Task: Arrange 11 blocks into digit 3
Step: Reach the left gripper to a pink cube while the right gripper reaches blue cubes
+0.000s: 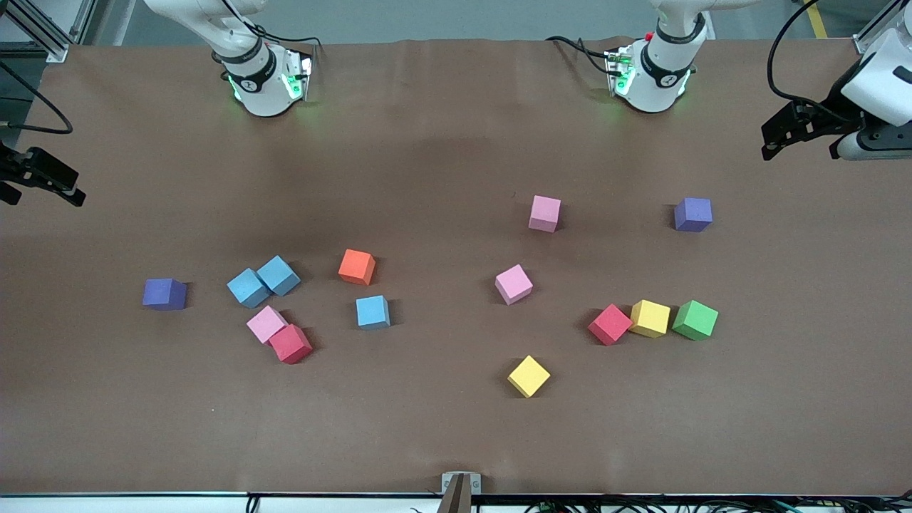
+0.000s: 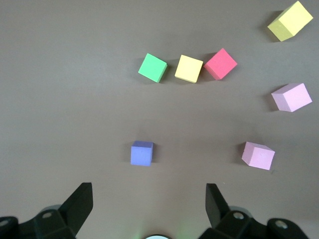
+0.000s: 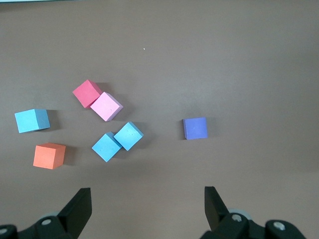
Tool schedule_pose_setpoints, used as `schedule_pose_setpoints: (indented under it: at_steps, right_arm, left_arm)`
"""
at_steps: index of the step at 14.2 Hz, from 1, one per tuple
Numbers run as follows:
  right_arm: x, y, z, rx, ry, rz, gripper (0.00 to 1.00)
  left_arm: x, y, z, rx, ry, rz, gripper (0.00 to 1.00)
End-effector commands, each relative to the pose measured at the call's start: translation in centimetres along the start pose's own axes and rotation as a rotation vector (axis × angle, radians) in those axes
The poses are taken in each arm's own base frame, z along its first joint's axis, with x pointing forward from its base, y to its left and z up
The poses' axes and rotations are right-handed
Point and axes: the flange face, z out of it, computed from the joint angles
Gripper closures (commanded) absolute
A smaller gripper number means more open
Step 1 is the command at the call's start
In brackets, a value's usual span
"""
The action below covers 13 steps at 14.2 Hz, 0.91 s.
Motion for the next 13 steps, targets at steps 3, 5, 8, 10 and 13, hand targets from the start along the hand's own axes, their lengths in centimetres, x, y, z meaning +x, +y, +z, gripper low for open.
schedule_pose_setpoints:
  at_steps: [3,5,8,10,13]
  right_arm:
    - [-0.4,0.2,-0.3,-0.011,0.004,0.008,0.0]
    - [-0.4,0.2,-0.3,-0.011,0.005,0.008,0.0]
    - [-0.4,0.2,-0.3,-0.011,0.007,0.008,0.0]
    - [-0.1,0.1,-0.1,-0.01,0.011,0.006,0.0]
    - [0.7,0.5,1.1,-0.009,0.006,0.017,0.0]
  left_arm:
    - [0.3,-0.4,-1.2,0.027,0.009,0.002,0.0]
    - [0.9,-0.4,-0.4,0.026,-0.004,0.005,0.0]
    - [1.1,1.6,4.0,-0.001,-0.091,0.013,0.0]
    - [0.7,4.6,7.7,-0.043,-0.13,-0.069,0.0]
    - [-0.1,9.5,13.3,-0.049,-0.131,-0.079,0.0]
